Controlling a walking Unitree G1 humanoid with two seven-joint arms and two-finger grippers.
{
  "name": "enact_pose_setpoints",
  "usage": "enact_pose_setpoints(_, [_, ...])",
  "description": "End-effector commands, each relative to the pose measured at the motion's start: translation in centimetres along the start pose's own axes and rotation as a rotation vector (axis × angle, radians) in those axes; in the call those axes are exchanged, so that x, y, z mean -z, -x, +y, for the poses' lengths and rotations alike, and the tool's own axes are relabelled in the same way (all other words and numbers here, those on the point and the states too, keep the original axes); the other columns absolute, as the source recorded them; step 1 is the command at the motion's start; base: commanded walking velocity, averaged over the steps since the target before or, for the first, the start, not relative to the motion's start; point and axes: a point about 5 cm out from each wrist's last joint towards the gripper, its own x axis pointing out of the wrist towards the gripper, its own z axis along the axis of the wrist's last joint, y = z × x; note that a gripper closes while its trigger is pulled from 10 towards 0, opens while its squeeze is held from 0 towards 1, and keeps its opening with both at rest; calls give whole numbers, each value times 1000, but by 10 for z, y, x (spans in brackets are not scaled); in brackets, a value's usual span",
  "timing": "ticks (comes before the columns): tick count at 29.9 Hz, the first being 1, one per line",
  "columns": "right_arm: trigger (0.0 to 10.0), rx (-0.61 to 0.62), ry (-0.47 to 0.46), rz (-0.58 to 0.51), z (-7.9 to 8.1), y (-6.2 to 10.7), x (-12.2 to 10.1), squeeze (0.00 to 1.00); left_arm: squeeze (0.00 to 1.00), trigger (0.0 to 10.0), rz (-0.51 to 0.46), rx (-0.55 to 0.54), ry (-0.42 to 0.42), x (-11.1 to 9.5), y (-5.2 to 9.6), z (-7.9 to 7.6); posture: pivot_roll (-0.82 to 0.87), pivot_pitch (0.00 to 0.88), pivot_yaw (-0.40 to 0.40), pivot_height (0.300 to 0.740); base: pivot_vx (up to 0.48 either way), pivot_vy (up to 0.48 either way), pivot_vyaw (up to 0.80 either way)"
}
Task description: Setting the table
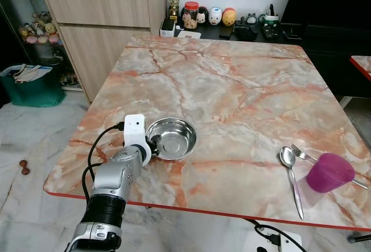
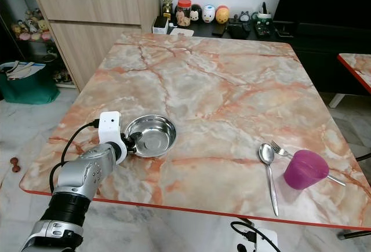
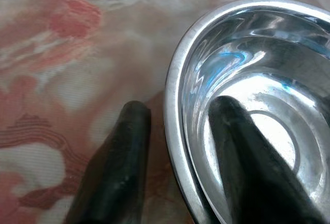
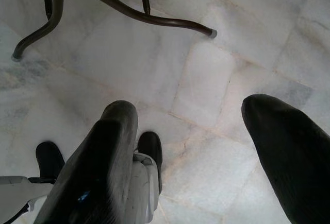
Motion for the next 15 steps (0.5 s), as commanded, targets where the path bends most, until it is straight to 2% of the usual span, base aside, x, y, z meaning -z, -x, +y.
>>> enact_pose_setpoints(1, [10000,10,-13,-1,-2,0,-1,0,0,0,-18,-7,-39,-6,0,-1,117,0,-45,740,0,0,0])
enact_pose_setpoints(10, [10000,8,-11,-1,-2,0,-1,0,0,0,-14,5,-53,-3,0,-4,114,0,-43,740,0,0,0])
enact_pose_setpoints(15, [10000,9,-9,-1,-2,0,0,0,0,0,-50,24,-40,-8,1,-6,112,0,-43,740,0,0,0])
